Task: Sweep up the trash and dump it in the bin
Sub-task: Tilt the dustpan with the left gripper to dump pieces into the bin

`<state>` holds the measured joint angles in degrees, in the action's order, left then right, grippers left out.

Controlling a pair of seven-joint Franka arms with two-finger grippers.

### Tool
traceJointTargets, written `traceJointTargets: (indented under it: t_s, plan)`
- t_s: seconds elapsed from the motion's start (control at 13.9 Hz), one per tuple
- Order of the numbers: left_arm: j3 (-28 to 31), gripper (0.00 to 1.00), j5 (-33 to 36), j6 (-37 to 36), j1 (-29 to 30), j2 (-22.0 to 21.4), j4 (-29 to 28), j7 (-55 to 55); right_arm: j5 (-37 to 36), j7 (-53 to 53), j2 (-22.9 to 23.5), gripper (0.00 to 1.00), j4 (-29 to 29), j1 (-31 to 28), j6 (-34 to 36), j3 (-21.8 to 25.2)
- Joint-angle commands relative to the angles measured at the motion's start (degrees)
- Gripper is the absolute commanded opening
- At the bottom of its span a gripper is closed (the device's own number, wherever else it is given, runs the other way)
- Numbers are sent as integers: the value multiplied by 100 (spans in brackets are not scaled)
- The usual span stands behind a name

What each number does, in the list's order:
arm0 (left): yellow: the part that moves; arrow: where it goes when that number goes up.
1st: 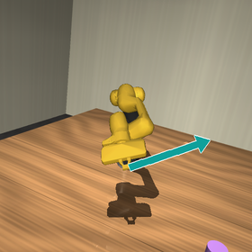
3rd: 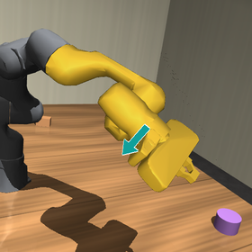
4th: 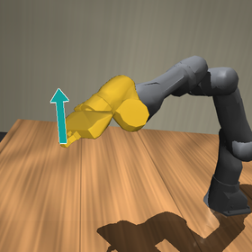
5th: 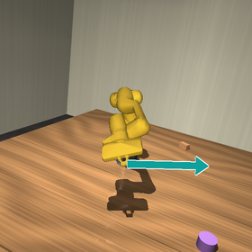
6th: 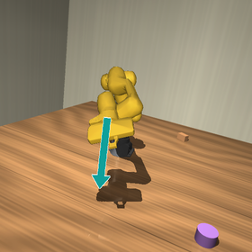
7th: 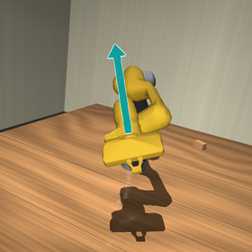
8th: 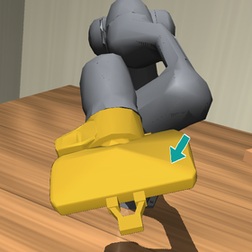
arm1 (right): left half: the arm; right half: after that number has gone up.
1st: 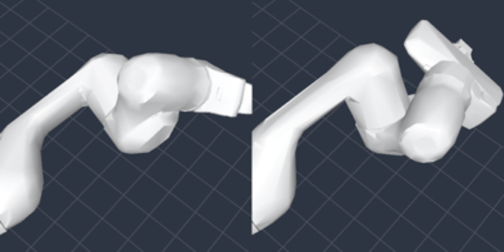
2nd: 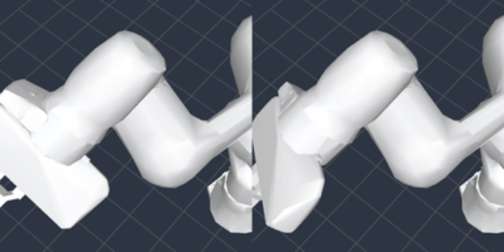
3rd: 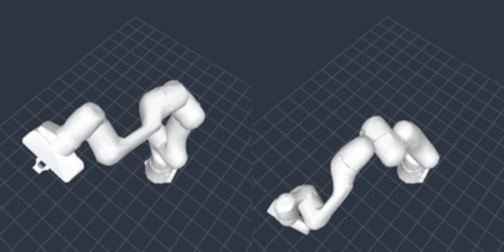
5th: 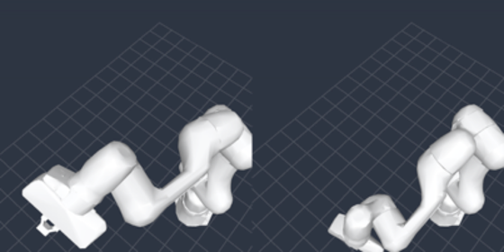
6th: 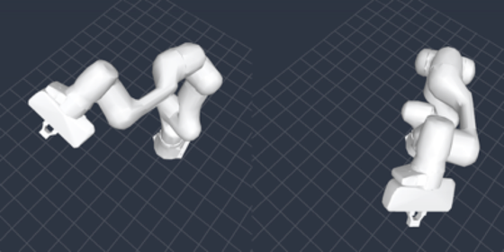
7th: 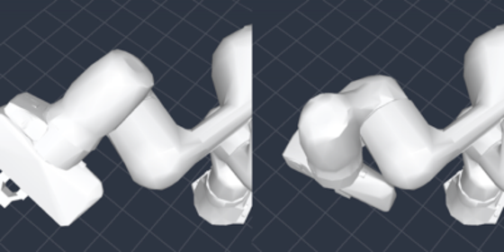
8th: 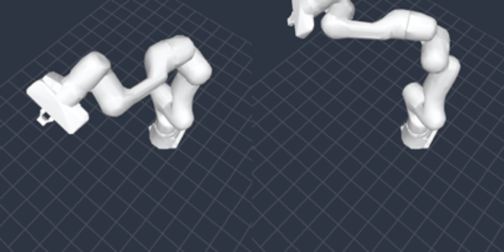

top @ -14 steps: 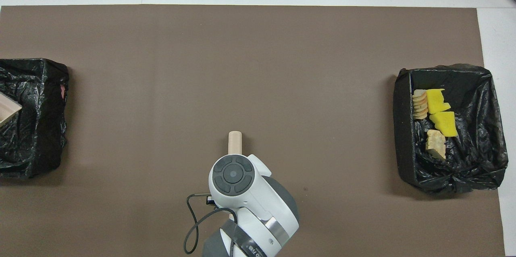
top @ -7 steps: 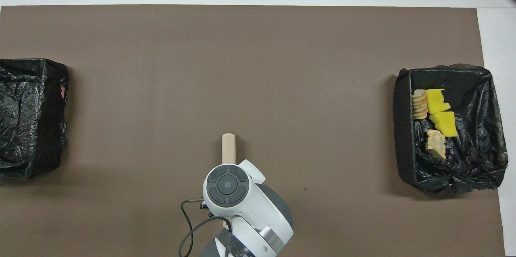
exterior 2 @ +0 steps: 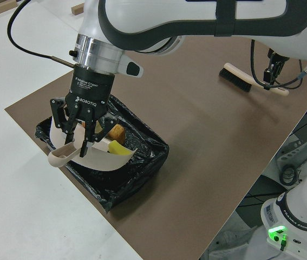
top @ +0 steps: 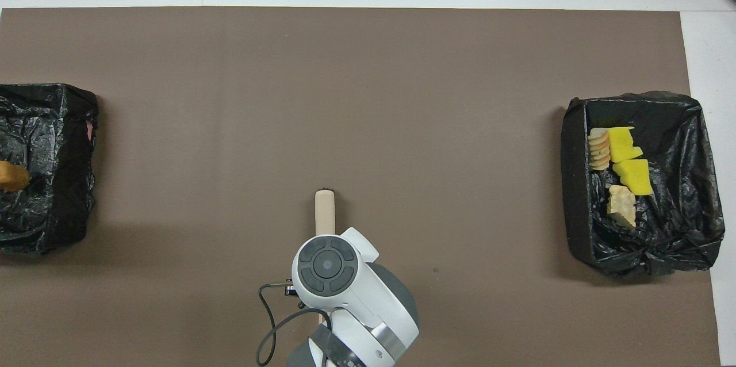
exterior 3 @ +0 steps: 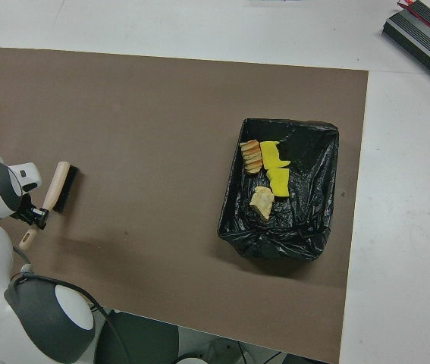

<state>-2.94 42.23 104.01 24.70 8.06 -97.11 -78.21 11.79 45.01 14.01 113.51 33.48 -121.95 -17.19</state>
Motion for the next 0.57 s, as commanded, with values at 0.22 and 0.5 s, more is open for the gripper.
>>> traceJointTargets:
  t_s: [0.22, 0.5]
  plan:
    - [48, 0, 918, -592, -430, -32, 148, -98, -71, 69, 58, 84, -196, -139, -154, -3]
    - [48, 0, 1364, -584, -649, -6, 184, -80, -80, 69, -143, 100, -574, -718, -67, -12]
